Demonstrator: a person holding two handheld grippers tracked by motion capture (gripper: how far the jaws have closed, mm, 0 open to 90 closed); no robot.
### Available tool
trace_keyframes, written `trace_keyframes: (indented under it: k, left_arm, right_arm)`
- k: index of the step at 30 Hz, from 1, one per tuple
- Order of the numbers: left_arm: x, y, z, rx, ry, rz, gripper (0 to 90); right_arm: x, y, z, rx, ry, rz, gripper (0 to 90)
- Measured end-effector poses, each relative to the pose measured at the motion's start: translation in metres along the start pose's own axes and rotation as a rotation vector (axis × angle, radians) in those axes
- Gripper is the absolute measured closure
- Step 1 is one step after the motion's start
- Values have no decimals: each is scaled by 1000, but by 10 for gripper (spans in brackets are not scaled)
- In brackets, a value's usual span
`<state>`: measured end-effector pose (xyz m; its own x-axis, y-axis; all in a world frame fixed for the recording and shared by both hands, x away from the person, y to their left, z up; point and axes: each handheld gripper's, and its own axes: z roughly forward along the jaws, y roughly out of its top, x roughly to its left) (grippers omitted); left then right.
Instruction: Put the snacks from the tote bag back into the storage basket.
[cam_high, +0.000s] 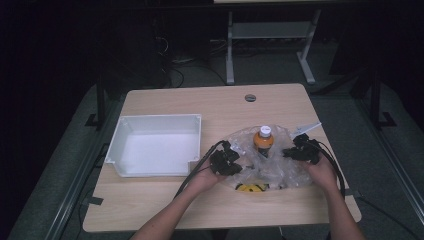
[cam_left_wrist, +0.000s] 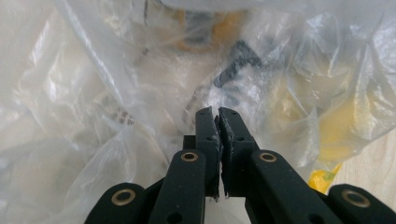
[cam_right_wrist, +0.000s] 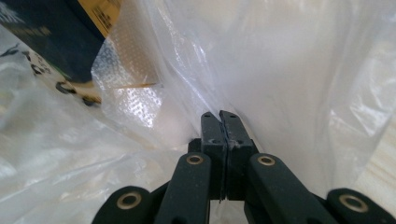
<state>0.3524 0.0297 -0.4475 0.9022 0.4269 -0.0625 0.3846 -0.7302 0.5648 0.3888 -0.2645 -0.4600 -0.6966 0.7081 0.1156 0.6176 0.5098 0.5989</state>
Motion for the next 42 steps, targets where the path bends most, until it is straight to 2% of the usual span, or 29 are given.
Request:
trace_keyframes:
  k: [4,8,9,13,14,17,18,19,22,25,27,28,29,30,33,36,39,40,42]
  left_arm:
    - [-1,-4,2,-10,-9,-19,869]
    - [-1,-6,4,-3,-10,-15,866]
    - [-1,-7,4,-15,-11,-26,854]
    - [-1,-7,-5,-27,-18,-27,823]
    - [-2,-7,-6,-45,-15,-40,820]
    - [-3,-6,-10,-55,-21,-45,800]
    - [-3,-5,-15,-61,-17,-35,794]
    - [-3,-5,-15,-61,-17,-35,789]
    - [-2,0,-27,-91,-27,-49,763]
    - [-2,3,-35,-106,-29,-51,742]
    - [-2,6,-42,-124,-39,-54,734]
    - [-4,11,-48,-153,-49,-65,721]
    - [-4,11,-48,-153,-49,-65,719]
    - [-7,15,-54,-172,-47,-45,711]
    - [-10,21,-57,-178,-49,-33,705]
    - [-17,32,-61,-179,-64,2,685]
    - [-20,37,-61,-181,-80,2,652]
    - [-23,43,-63,-189,-98,-3,652]
    - [-26,48,-65,-194,-97,18,622]
  right_arm:
    - [-3,-5,-2,-10,-9,20,875]
    - [-6,-9,-5,-18,-10,40,842]
    - [-6,-9,-7,-23,-15,61,746]
    - [-2,-9,-15,-50,-11,47,696]
    - [-1,-9,-18,-57,-10,47,677]
    - [1,-9,-24,-73,-19,49,629]
    - [3,-9,-29,-92,-18,53,589]
    - [3,-9,-29,-92,-18,53,589]
    - [8,-10,-41,-124,-21,53,542]
    - [8,-10,-45,-132,-19,42,538]
    - [8,-9,-47,-133,-19,39,535]
    - [9,-9,-48,-137,-14,39,536]
    - [9,-9,-48,-137,-14,39,536]
    - [10,-9,-47,-135,-15,35,536]
    - [10,-8,-46,-135,-18,32,537]
    - [10,-9,-45,-137,-17,38,544]
    - [10,-9,-44,-144,-17,39,551]
    - [10,-9,-44,-144,-17,39,551]
    - [10,-9,-43,-150,-16,31,557]
